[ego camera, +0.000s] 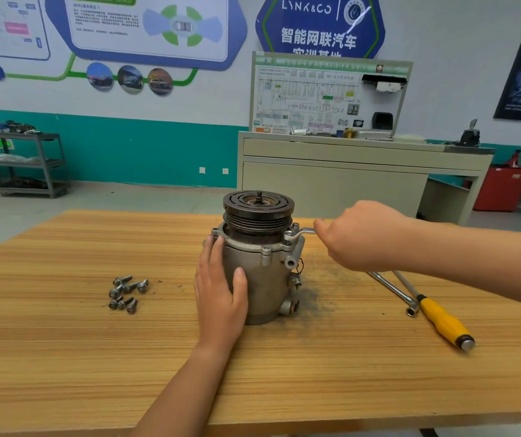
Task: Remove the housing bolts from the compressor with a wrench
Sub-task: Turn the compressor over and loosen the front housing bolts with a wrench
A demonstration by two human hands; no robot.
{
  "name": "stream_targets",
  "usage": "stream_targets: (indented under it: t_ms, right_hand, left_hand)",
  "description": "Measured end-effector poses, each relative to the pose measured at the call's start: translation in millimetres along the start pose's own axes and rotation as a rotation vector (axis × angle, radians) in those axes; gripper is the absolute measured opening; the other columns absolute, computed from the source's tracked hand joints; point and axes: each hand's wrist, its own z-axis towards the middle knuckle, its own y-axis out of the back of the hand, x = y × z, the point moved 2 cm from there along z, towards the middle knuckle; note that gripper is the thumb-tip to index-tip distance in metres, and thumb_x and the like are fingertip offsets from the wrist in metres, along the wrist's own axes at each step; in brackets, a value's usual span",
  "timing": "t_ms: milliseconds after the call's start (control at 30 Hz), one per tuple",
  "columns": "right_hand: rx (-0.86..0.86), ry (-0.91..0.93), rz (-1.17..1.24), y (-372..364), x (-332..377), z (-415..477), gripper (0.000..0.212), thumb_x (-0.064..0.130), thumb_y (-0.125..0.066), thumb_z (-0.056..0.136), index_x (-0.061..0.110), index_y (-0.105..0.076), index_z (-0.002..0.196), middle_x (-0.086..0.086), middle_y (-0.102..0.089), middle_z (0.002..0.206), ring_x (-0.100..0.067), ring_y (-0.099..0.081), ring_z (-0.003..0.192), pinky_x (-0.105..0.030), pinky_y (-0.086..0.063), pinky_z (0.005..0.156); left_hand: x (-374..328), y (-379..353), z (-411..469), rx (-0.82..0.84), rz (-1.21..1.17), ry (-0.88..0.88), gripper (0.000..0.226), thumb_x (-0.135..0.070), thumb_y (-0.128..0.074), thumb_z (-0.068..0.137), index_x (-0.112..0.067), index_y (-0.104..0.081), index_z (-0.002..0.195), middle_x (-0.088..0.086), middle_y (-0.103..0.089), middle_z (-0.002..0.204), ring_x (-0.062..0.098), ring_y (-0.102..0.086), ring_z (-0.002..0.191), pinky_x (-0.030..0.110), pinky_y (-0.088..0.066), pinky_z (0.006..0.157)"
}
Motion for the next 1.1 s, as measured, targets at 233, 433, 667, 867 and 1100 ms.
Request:
stream_targets:
  t_ms: [233,433,667,867,1100]
  right_hand:
    - [-0.240,-0.120,0.053,-41,-3,32,0.032,-0.002,-0.047,0.087,0.002,-0.046,0.118,-0.010,-0.064,0.102,-0.027,-0.062,0.090,-0.041,-0.044,0.090]
    - [-0.738,-0.217,0.264,-50,12,48,0.029,-0.011,-0.080,0.055,-0.004,-0.067,0.080,-0.015,-0.069,0.070,-0.026,-0.068,0.062,-0.050,-0.053,0.074]
    - [-0.612,-0.793,1.369,-74,-2,20,0.025,0.020,-0.037,0.098,0.000,-0.053,0.097,-0.007,-0.053,0.065,-0.025,-0.054,0.059,-0.036,-0.044,0.056]
    - [-0.222,-0.785,2.010,-91,31,20,0.020,0.025,-0.044,0.097,0.010,-0.057,0.102,0.008,-0.035,0.044,-0.008,-0.028,0.034,-0.020,-0.024,0.035]
    - [-0.214,-0.694,2.275,-77,50,39,0.016,0.025,-0.049,0.096,0.015,-0.054,0.085,0.005,-0.025,0.046,-0.008,-0.021,0.035,-0.019,-0.020,0.035]
  left_hand:
    - [1,0,1,-0.001,-0.009,0.010,0.051,-0.043,-0.031,0.085,-0.044,-0.017,0.135,-0.012,-0.021,0.148,-0.003,-0.015,0.137,0.007,-0.007,0.107]
    - [1,2,1,-0.006,-0.004,-0.006,0.048,-0.042,-0.031,0.086,-0.049,-0.018,0.132,-0.012,-0.023,0.148,-0.001,-0.016,0.138,0.012,-0.011,0.109]
    - [-18,10,7,-0.102,-0.076,-0.014,0.046,-0.038,-0.036,0.084,-0.030,-0.036,0.130,-0.009,-0.021,0.146,0.000,-0.016,0.135,0.055,-0.023,0.111]
    - [-84,9,54,0.243,0.250,-0.721,0.025,-0.030,-0.055,0.087,-0.017,-0.068,0.105,0.005,-0.049,0.139,0.024,-0.029,0.134,0.066,-0.028,0.102]
    - [-88,-7,105,0.858,0.729,-0.742,0.026,-0.037,-0.053,0.092,-0.031,-0.064,0.115,-0.013,-0.026,0.152,0.007,-0.011,0.137,0.053,-0.020,0.108]
